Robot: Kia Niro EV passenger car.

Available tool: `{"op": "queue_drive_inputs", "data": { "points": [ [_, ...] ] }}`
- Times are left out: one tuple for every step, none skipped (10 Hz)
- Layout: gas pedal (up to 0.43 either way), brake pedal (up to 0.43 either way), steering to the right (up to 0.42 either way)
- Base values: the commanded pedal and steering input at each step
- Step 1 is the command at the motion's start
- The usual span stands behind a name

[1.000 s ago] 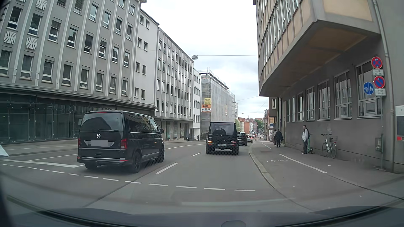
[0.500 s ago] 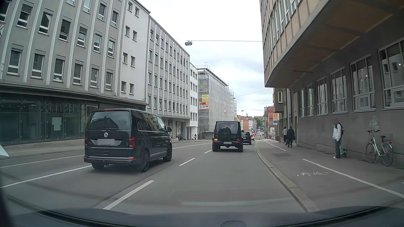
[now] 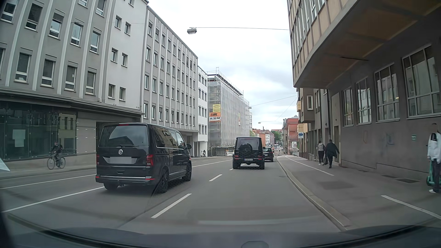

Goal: Follow the waypoints while adhering to traffic rules and regulations

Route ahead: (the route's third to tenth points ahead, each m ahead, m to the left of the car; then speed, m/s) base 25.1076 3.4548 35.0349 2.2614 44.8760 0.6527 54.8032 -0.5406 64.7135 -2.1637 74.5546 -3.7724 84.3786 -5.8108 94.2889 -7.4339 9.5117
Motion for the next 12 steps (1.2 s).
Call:
{"op": "queue_drive_inputs", "data": {
  "points": [
    [0.169, 0.000, 0.034],
    [0.169, 0.000, 0.034],
    [0.169, 0.000, 0.033],
    [0.150, 0.000, 0.033],
    [0.150, 0.000, 0.032],
    [0.118, 0.000, 0.031],
    [0.110, 0.000, 0.027],
    [0.098, 0.000, 0.024],
    [0.098, 0.000, 0.023],
    [0.059, 0.000, 0.021],
    [0.039, 0.000, 0.020],
    [0.039, 0.000, 0.018]
  ]
}}
